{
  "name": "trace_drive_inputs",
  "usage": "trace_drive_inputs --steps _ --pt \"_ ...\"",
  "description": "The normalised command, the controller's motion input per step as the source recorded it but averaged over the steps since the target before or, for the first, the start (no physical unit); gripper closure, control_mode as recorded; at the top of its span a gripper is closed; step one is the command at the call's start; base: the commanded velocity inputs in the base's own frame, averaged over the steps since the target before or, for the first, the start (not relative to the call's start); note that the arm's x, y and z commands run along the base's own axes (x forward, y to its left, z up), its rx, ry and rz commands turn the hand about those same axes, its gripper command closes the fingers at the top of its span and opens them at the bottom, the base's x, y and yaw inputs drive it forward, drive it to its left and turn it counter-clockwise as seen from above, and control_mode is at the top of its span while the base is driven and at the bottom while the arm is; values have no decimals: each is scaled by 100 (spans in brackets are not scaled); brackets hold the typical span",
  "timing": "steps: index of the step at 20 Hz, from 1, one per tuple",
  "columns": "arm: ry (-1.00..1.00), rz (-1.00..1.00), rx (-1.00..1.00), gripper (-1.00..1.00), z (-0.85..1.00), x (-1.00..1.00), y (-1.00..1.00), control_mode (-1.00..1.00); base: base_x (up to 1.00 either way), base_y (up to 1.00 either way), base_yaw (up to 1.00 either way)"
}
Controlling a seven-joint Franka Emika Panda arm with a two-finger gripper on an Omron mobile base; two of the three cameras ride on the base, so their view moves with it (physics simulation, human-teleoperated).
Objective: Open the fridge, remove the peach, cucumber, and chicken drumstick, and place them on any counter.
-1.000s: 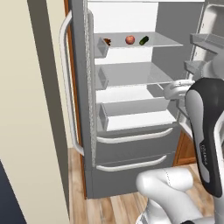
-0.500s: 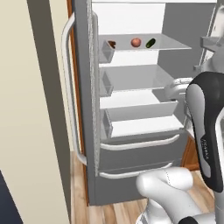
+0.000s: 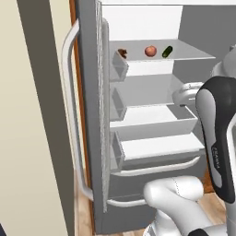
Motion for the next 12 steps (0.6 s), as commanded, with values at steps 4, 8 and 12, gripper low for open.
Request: trace_drive_inputs --steps 4,8,12 --pt "0 0 0 -100 0 0 0 100 67 -28 0" --pt "0 0 0 -100 0 0 0 100 64 -34 0" --pt "0 0 0 -100 0 0 0 100 43 -61 0"
